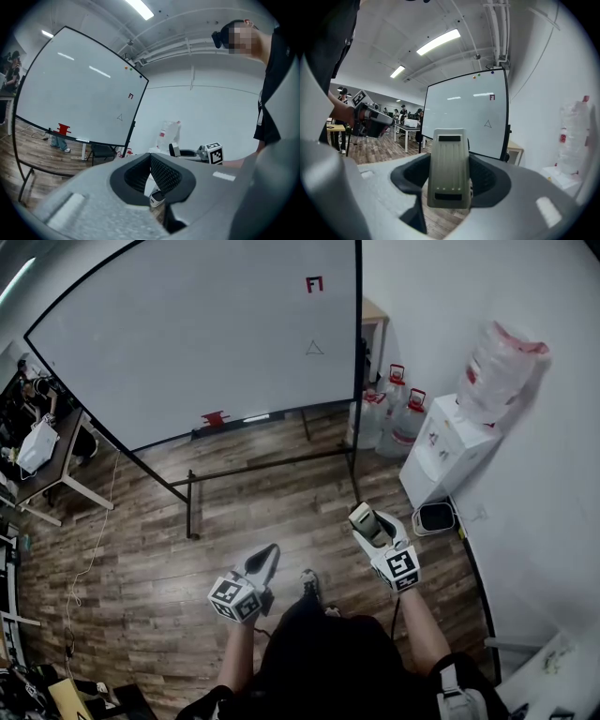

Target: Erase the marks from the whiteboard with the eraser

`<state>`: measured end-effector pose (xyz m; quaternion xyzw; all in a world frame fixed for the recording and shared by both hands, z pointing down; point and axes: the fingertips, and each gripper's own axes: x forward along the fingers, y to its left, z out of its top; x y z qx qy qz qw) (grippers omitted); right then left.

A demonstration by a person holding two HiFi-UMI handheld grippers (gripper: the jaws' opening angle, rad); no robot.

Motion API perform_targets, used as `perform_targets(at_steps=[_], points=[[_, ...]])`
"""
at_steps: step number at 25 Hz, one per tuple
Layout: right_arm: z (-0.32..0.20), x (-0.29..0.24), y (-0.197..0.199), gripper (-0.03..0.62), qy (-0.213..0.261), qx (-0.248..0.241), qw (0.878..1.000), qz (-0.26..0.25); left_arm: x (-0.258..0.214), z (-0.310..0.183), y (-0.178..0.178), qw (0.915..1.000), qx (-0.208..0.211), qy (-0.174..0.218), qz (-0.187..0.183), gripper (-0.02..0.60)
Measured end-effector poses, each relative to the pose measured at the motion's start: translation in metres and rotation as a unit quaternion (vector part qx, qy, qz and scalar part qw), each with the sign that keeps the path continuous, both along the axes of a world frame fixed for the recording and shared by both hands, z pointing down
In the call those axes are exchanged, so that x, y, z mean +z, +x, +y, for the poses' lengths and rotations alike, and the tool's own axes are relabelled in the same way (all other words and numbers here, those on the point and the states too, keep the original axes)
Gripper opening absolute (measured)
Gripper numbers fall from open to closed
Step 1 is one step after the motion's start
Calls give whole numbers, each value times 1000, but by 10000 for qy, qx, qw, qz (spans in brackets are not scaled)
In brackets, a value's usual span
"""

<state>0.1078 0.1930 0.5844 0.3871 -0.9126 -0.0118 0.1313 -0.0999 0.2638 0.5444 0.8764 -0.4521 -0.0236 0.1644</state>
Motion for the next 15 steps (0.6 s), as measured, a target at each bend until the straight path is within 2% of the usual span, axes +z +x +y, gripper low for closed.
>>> perform_targets(at_steps=[5,15], points=[[-11,1,-6,256,-22,-8,10000,97,4,-20,-9,10000,17,-29,-62,11],[-49,4,-9,256,-85,72,9994,340,14,-70,-12,9997,193,-145,98,11]])
